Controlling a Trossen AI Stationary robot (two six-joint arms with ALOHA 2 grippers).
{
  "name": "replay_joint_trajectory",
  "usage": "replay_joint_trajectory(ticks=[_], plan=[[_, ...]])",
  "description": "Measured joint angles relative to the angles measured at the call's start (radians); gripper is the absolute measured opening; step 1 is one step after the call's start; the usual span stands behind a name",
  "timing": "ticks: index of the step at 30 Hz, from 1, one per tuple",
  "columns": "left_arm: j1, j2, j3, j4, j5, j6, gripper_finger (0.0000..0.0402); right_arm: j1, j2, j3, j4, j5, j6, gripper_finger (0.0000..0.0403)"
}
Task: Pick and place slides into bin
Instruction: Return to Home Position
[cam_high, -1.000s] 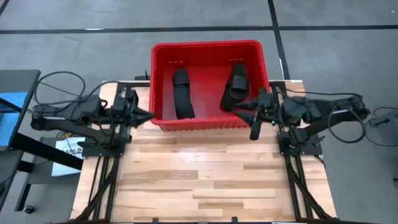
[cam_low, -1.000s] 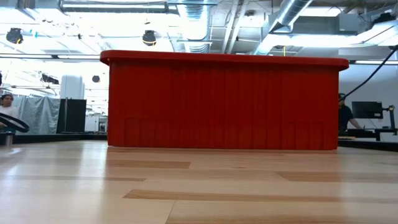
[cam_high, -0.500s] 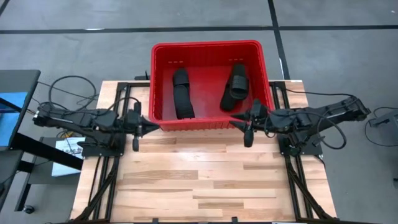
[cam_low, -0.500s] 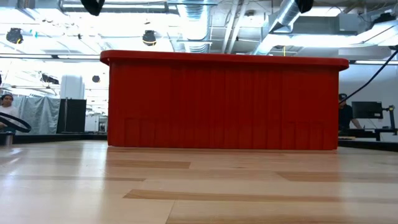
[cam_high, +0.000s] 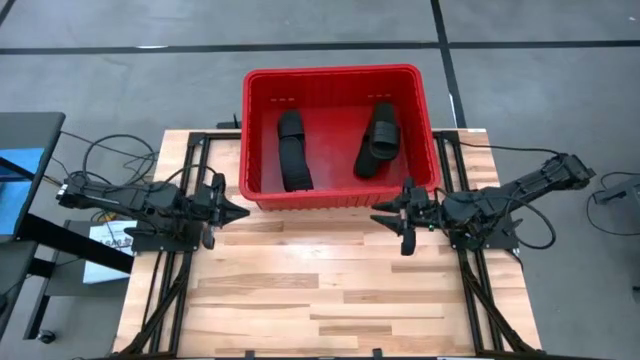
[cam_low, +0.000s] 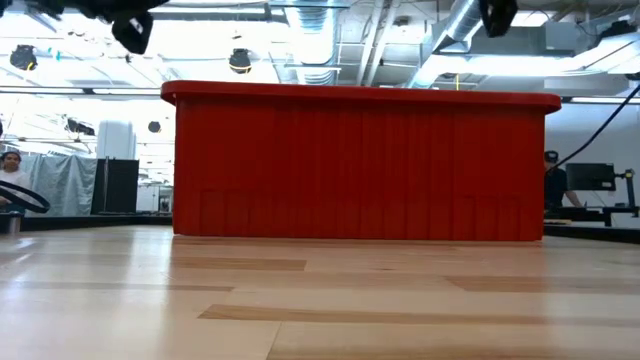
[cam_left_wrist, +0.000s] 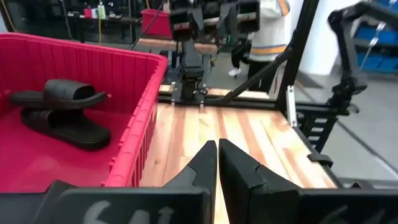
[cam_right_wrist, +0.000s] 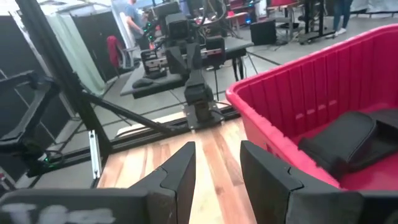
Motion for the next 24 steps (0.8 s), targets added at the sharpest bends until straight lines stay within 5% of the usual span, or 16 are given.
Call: replay_joint_trajectory(ticks=[13, 24], plan=[[0.001, -0.273, -0.133, 0.016, 0.021, -0.051, 0.0006, -0.018, -0.105, -0.286, 0.288, 0.041, 0.003, 0.0118], [0.001, -0.335, -0.133, -0.043, 0.014, -0.075, 0.0006, -0.032, -0.279, -0.444, 0.379, 0.029, -0.009, 0.0096]])
